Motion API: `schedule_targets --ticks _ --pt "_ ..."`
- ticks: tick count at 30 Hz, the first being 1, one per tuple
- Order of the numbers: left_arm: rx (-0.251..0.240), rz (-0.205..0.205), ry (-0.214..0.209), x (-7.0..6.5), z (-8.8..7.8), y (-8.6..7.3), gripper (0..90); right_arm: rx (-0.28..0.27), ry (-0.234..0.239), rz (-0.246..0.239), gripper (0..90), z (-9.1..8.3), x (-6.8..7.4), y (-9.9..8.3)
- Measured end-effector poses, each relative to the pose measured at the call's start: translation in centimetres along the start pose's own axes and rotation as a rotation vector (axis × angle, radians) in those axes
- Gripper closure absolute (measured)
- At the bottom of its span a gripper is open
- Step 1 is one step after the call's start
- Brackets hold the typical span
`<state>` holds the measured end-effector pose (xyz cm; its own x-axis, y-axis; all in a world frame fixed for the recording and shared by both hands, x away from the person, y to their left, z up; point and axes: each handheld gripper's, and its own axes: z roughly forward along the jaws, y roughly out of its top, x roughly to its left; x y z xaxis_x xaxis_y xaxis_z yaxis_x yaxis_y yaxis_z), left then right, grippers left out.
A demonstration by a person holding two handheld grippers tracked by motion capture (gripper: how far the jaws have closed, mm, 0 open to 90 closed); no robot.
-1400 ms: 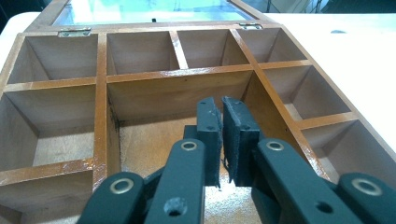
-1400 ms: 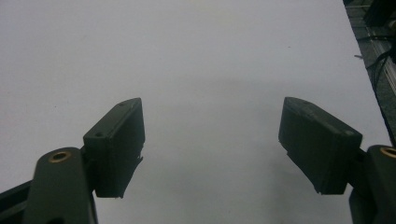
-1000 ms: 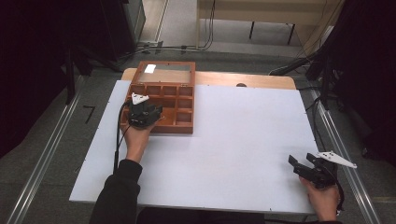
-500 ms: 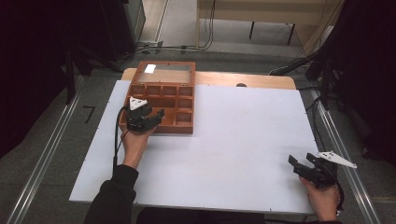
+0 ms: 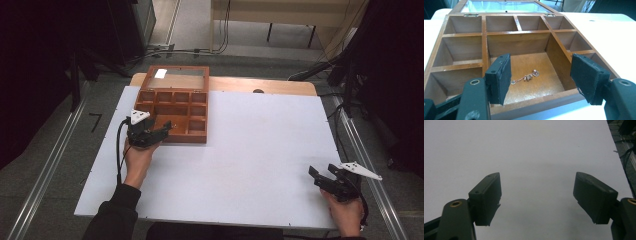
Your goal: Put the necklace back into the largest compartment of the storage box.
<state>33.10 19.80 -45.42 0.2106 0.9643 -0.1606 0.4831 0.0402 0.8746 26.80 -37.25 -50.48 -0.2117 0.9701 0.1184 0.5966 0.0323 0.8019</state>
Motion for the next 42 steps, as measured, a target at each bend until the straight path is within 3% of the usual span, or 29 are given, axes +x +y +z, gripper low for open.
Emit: schedule_targets --ticks 5,16,23,37,42 --pt "0.008 0.025 0.002 -0.2 -0.3 -0.3 33.5 0.000 0.000 0.000 20.9 0.0 0.0 0.0" --pt "0.005 0.026 -0.021 -0.1 -1.9 -1.3 28.5 -0.001 0.000 0.001 20.9 0.0 0.0 0.0" --pt "-0.003 0.040 0.003 0.3 -2.8 -2.4 26.8 -0.001 -0.001 0.001 20.9 0.0 0.1 0.0" --pt "-0.009 0.013 -0.019 0.9 -4.0 -3.5 26.7 -0.001 0.001 0.001 21.0 0.0 0.1 0.0" --pt "-0.007 0.010 -0.007 1.3 -4.6 -3.9 26.7 -0.005 0.003 -0.002 21.0 -0.1 0.0 0.0"
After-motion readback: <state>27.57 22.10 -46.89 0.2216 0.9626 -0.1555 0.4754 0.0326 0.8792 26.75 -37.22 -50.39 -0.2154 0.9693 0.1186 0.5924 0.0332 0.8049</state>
